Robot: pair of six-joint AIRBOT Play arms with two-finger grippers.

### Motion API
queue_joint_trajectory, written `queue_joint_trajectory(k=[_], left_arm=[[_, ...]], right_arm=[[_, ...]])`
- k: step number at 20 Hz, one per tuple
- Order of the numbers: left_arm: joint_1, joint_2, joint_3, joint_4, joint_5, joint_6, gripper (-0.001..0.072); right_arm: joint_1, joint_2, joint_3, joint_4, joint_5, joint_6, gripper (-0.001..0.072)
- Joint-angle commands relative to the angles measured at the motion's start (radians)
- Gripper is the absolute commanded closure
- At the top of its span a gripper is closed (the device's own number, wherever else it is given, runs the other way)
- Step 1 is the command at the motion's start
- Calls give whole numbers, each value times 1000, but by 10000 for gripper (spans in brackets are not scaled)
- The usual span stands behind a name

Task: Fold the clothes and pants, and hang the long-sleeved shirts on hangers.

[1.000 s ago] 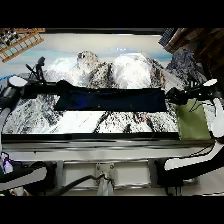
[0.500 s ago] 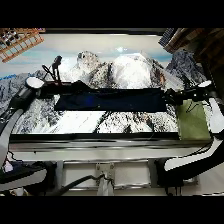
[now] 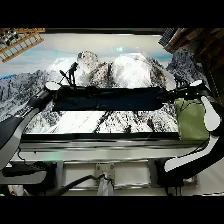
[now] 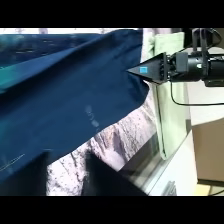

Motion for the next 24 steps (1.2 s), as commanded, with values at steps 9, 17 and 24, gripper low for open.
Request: queue_joint_trajectory(k=[9, 17, 24], left_arm=[[-156, -312, 340, 267, -143, -260, 669], [-228, -495, 459, 271, -195, -335, 688], [-234, -537, 525, 390, -234, -439, 694]], right_arm=[[5, 36, 239, -40, 262, 282, 687], [5, 36, 425, -66, 426, 383, 688], [5, 36, 567, -67, 444, 458, 688]])
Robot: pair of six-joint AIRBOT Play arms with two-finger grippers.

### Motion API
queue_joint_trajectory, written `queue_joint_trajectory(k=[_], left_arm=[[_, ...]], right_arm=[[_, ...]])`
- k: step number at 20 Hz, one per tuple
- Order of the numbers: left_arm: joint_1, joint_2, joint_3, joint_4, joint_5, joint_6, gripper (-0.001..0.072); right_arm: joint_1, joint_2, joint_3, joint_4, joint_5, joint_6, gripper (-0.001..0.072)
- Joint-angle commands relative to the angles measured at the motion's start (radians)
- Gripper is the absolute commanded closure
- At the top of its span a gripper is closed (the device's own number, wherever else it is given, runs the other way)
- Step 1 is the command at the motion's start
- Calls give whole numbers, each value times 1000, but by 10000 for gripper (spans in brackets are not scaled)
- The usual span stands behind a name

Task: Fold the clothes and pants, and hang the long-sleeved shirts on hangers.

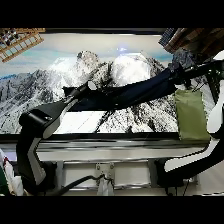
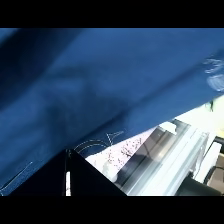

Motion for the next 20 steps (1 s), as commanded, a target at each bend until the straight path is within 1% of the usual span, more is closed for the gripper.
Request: queue_joint_trajectory(k=[1, 4, 9, 13, 17, 18, 20], left_arm=[[-4, -13, 19, 61, -6, -41, 694], [-4, -18, 20, 61, 9, -67, 694], [-4, -20, 21, 53, 8, -66, 693], [-2, -15, 21, -6, -1, -48, 693], [39, 36, 21, -19, -77, -31, 693], [63, 58, 21, -19, -102, -19, 693], [127, 112, 21, -17, -160, 32, 693]], right_arm=[[1, 1, 71, -3, 17, 36, 688], [8, 1, 91, -4, 40, 43, 688], [51, 1, 91, -25, 48, 45, 688], [84, 1, 91, -33, 48, 45, 688], [89, 1, 123, -39, 66, 45, 688], [95, 1, 143, -45, 72, 49, 688], [120, 1, 180, -50, 76, 49, 688]])
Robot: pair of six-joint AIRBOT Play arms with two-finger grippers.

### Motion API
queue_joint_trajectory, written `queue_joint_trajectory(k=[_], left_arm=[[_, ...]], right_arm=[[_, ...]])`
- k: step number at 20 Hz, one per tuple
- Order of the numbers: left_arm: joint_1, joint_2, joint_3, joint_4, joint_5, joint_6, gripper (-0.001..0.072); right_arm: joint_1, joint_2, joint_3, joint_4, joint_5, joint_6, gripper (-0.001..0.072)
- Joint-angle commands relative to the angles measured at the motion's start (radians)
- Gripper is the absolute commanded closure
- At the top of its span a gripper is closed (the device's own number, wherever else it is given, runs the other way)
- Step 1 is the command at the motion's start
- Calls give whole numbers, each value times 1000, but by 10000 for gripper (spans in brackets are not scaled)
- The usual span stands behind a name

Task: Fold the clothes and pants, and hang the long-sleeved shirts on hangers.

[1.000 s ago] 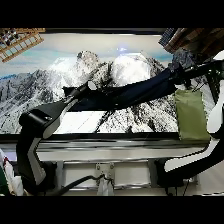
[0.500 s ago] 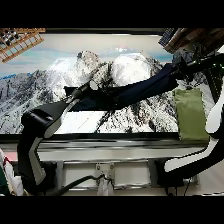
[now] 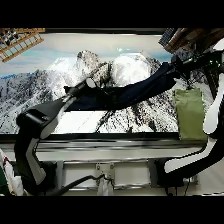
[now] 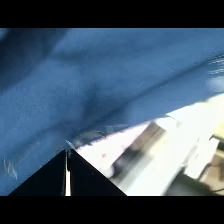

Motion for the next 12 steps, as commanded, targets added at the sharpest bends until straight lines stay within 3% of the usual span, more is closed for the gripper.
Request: queue_joint_trajectory(k=[1, 4, 8, 12], left_arm=[[100, 85, 1, -19, -115, 72, 693], [226, 160, 1, 38, -214, 99, 693], [381, 282, -48, 257, -286, 97, 694], [530, 552, -383, 472, -221, 90, 694]], right_arm=[[47, 0, 55, -10, 14, 1, 688], [162, 0, 89, -43, 12, 17, 688], [356, 0, 104, -98, -19, 75, 688], [583, -8, 104, -143, -223, 144, 688]])
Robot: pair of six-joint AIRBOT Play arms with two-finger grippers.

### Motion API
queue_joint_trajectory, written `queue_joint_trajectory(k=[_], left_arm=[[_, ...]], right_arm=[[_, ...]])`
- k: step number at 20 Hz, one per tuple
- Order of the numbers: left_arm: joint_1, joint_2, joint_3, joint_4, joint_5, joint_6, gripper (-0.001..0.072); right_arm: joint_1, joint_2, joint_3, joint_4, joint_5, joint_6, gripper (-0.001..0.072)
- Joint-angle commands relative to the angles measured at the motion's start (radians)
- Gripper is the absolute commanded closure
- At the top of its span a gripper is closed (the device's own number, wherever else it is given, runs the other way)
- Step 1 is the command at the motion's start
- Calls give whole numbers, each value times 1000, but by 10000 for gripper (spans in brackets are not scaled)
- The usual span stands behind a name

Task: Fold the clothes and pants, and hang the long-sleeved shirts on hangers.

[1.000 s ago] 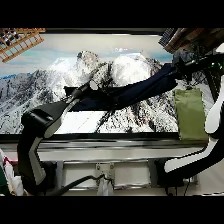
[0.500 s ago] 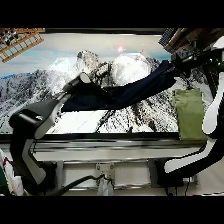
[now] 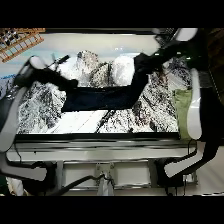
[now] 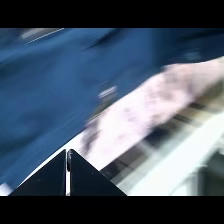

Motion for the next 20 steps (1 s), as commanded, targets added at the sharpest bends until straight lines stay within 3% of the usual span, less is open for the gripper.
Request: queue_joint_trajectory(k=[1, 5, 9, 13, 16, 17, 19, 20], left_arm=[[149, 241, -286, 173, 55, 0, 694], [297, 555, -594, 172, 69, 0, 694], [323, 816, -727, 173, 71, -56, 694], [323, 919, -734, 173, 69, -84, 694], [322, 919, -734, 172, 67, -86, 693], [322, 919, -734, 172, 67, -86, 693], [322, 919, -734, 172, 69, -86, 693], [322, 919, -734, 172, 72, -87, 694]], right_arm=[[206, -18, 4, -50, -211, 72, 688], [408, -152, 5, -47, -414, 163, 687], [543, -306, 5, 67, -647, 165, 686], [612, -433, 5, 238, -778, 164, 665], [619, -478, 5, 323, -801, 159, 648], [619, -483, 5, 332, -801, 153, 595], [616, -483, 5, 365, -800, 138, 367], [611, -478, 5, 412, -798, 81, 351]])
